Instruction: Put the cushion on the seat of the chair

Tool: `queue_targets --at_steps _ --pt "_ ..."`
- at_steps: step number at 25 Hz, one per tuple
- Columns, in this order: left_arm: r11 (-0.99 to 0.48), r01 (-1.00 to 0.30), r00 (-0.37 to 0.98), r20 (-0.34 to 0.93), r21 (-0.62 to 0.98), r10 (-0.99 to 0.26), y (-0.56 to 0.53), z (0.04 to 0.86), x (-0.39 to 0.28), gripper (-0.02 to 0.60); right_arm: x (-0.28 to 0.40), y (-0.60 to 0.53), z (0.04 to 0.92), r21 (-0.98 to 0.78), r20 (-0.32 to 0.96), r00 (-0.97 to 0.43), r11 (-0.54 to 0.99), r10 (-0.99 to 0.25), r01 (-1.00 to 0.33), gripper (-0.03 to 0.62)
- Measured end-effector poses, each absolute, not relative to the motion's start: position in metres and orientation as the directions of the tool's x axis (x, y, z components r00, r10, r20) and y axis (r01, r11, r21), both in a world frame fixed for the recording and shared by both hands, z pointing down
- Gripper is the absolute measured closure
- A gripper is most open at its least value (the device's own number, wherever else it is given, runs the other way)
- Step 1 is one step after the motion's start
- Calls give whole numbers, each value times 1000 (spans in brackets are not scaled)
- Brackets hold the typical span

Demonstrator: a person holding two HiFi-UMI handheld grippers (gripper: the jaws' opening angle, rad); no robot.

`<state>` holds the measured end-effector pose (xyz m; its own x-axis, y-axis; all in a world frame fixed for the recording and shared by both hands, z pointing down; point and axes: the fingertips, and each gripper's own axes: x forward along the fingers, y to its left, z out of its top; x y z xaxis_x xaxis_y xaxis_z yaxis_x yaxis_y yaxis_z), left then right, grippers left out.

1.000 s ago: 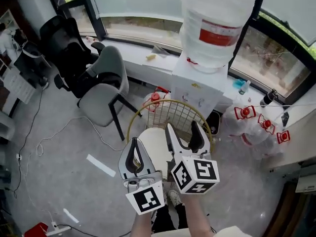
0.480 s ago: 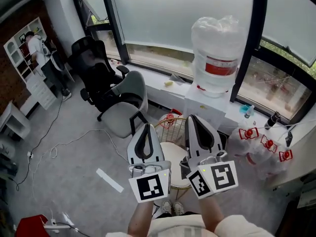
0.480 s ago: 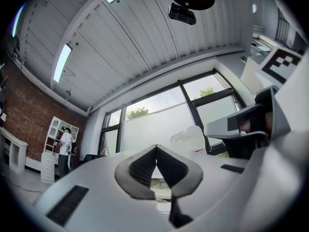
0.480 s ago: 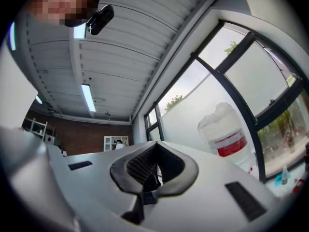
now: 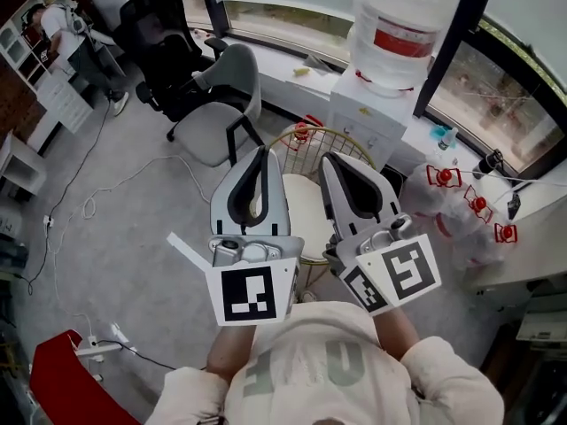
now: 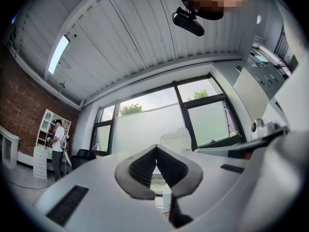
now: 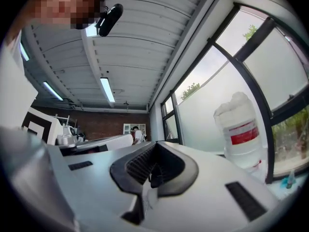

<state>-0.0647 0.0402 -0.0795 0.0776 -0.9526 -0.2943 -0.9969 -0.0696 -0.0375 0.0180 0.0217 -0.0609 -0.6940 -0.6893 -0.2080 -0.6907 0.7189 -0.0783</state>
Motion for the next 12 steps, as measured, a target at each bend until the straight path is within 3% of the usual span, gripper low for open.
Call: queue_targets --at_steps 12 --pt "-87 -995 94 -274 -39 -957 52 -73 -66 568 16 27 -48 -19 -169 -673 685 -720 -728 579"
